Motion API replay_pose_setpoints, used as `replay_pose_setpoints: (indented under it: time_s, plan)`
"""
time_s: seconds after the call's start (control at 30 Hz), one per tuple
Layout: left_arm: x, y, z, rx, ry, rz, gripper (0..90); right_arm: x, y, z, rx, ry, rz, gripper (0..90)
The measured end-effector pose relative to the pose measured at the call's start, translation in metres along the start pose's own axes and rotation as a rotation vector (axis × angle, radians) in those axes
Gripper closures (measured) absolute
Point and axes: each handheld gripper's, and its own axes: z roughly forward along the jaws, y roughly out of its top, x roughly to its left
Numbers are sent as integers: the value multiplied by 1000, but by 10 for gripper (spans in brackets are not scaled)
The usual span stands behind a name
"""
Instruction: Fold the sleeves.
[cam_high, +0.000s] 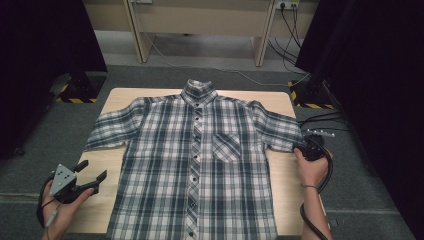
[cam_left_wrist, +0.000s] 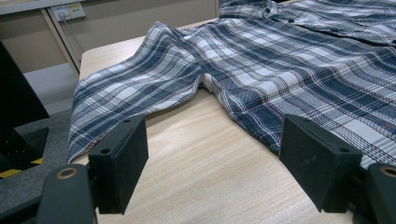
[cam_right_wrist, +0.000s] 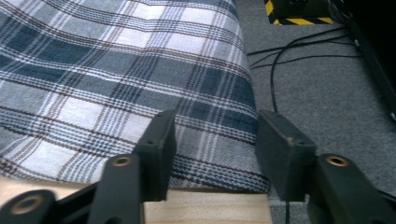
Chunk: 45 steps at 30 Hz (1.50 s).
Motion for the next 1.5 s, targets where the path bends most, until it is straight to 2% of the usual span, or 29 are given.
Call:
replay_pose_setpoints:
  time_s: [0.1,0.17,0.23,0.47,0.73,0.83,0.93,1.33,1.5]
  plan:
    - [0,0,0,0,0,0,231,0,-2,0,-22,-8,-19,640]
    - [0,0,0,1,0,1,231,0,-5,0,-44,7,-40,727]
    - [0,0,0,5,0,4,230,3,-7,-1,-50,12,-50,774]
    - [0,0,0,0,-2,0,229,3,-7,0,-52,40,-28,891]
    - [0,0,0,0,-2,0,228,6,-6,-1,-47,32,-21,900]
    - [0,0,0,1,-1,0,228,9,-4,-4,-73,25,-19,900]
    - [0,0,0,2,-1,0,227,14,0,-9,-103,42,-19,900]
    - [0,0,0,-5,-3,1,226,57,33,-33,-231,98,-84,900]
    - [0,0,-1,-8,-3,3,226,75,43,-35,-254,121,-115,900]
